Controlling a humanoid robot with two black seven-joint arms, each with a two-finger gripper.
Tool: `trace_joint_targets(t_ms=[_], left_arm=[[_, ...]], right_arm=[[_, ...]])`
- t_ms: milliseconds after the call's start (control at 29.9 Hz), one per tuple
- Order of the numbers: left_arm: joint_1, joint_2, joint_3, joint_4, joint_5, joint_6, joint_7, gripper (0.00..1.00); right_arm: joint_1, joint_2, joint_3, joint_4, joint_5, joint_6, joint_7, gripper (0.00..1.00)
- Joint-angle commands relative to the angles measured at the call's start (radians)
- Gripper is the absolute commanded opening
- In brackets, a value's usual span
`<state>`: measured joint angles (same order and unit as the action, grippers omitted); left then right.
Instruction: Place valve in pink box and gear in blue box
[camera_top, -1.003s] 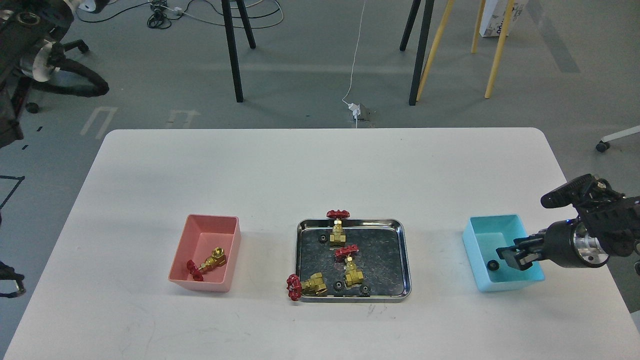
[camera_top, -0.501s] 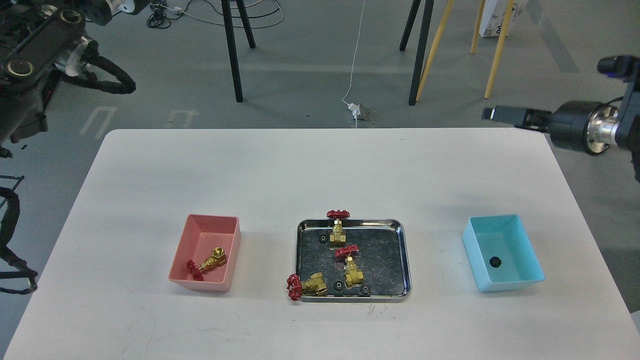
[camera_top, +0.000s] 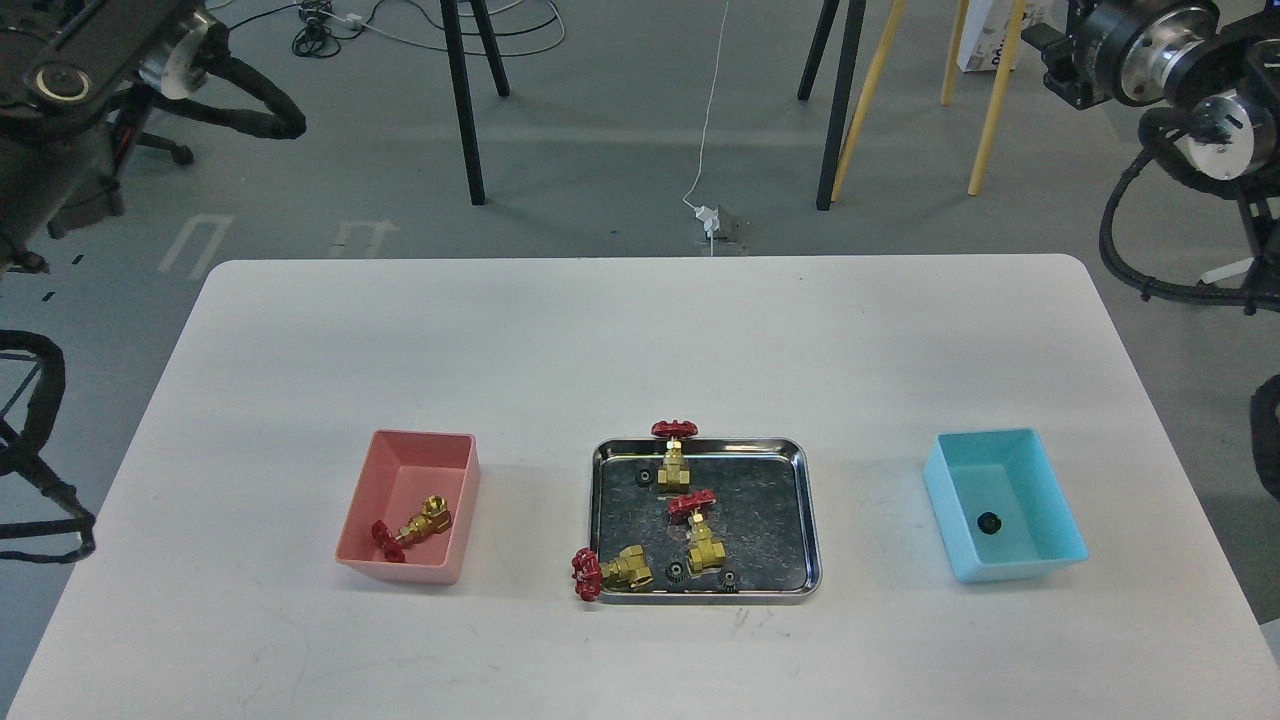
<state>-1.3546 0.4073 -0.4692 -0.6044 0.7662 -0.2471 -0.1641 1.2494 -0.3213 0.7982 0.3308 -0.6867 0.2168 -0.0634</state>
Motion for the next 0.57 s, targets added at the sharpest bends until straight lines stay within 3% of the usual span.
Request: trace_joint_targets(t_ms=[0,167,301,368,435,535], left_arm=[[0.0,0.005,0.01,0.0,-0.001,0.002,-0.002,1.0],[0.002,0.011,0.017,0.0,-0.001,0.026,-0.008,1.0],[0.006,0.011,0.015,0.0,-0.008,0.029,-0.006,1.0],[0.006,0.011,0.004,0.0,-0.013,0.025,0.0,1.0],[0.003,0.01,-0.017,0.003,-0.048,0.012,0.018,1.0],[0.005,0.01,-0.031,0.008,-0.183,-0.017,0.086,1.0]], right_arm=[[0.044,0.086,-0.005,-0.117,0.068,-0.022,0.063,0.83],[0.047,0.136,-0.005,-0.125,0.07,-0.105,0.119,0.84],[0.047,0.156,-0.048,-0.13,0.069,-0.126,0.106,0.88],[0.045,0.153,-0.105,-0.133,0.079,-0.148,0.099,0.96],[0.05,0.151,-0.142,-0.13,0.082,-0.187,0.103,0.99],[0.053,0.149,-0.151,-0.113,0.084,-0.229,0.108,0.99]])
